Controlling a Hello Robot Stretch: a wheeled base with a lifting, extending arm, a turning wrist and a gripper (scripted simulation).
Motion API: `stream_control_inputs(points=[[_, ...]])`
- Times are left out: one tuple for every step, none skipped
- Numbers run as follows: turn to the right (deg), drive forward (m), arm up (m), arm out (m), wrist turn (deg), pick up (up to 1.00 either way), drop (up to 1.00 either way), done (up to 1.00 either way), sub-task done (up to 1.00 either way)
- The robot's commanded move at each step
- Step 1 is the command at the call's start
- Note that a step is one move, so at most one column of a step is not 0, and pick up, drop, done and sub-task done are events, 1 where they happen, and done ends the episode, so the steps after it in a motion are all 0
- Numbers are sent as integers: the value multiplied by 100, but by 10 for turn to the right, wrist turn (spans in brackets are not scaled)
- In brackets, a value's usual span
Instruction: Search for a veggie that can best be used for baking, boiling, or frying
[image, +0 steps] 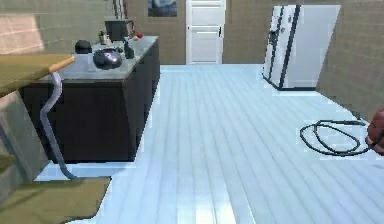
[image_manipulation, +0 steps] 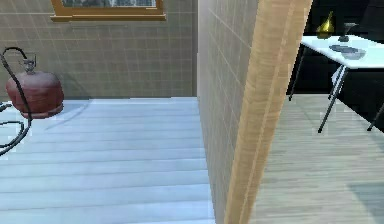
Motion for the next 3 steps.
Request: stream_control_inputs(points=[[-60,0,0,0,0,0,0,0,0],[0,100,0,0,0,0,0,0,0],[-30,0,0,0,0,0,0,0,0]])
